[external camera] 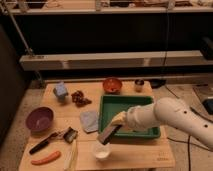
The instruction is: Place eraser in paper cup
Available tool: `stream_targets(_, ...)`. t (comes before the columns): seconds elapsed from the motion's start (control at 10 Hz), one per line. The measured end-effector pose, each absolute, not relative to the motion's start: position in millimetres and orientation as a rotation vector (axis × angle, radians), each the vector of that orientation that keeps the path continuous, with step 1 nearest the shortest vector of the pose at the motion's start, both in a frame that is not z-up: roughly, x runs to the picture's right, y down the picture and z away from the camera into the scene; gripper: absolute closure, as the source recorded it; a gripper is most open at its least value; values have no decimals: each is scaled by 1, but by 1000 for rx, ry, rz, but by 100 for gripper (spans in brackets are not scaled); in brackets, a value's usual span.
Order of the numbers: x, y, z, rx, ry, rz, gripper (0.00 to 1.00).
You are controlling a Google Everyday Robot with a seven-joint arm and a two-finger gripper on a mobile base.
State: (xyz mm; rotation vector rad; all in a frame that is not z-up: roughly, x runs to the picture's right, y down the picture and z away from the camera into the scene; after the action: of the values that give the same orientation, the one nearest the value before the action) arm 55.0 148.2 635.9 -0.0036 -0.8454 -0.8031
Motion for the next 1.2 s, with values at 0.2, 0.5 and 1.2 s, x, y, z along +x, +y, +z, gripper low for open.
stream_targets(0.2,52,148,647,-25,-1029,-820,100)
stream_targets(0.5,46,157,666,-140,-1279,-835,100)
stream_targets(1.2,37,140,669,55,-1109,-1010,100)
